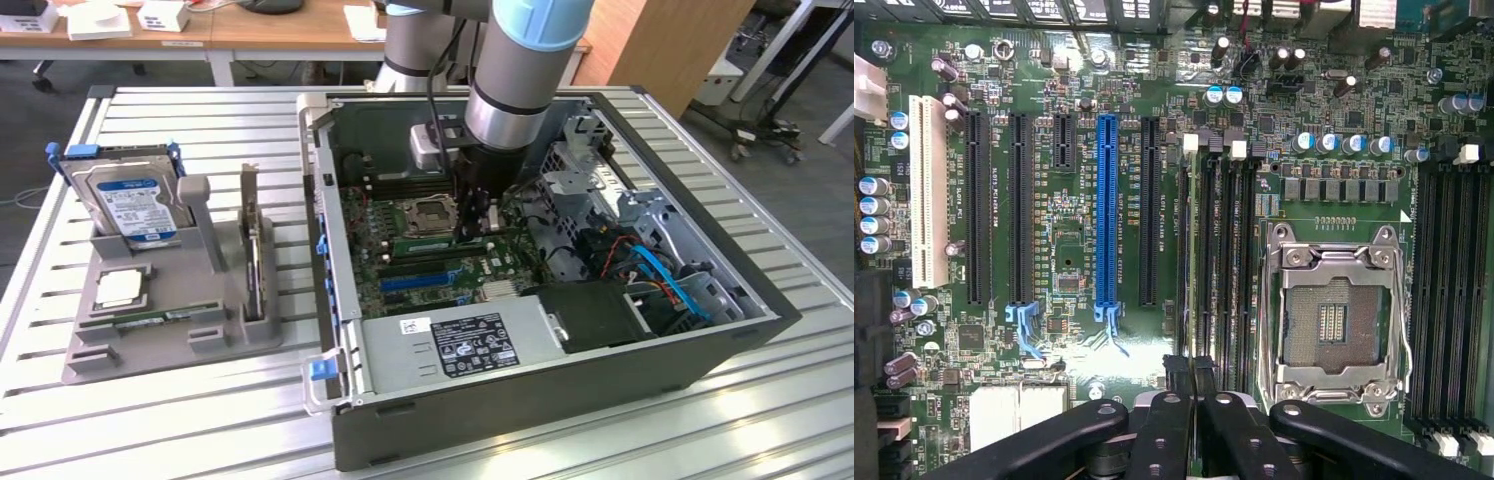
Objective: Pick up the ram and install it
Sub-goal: 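Insert the ram into the slot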
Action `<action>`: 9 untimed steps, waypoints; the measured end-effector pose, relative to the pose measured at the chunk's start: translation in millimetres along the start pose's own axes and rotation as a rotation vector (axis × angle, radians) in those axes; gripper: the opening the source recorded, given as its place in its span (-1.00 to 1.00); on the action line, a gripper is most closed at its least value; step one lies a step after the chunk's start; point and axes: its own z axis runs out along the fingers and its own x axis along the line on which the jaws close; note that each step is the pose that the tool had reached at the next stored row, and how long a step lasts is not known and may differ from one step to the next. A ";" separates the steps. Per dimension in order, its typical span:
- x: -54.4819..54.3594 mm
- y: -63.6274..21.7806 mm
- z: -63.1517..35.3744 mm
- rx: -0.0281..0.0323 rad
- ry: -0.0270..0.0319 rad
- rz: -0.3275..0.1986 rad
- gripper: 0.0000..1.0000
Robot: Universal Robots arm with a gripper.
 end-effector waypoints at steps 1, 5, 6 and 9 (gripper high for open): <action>0.0 0.0 0.0 0.0000 0.0000 0.000 -0.79; -0.1 0.0 0.9 0.0001 -0.0004 0.000 -0.79; 0.0 0.0 0.9 0.0001 -0.0002 0.000 -0.79; 0.0 0.0 0.9 0.0000 0.0000 0.000 -0.79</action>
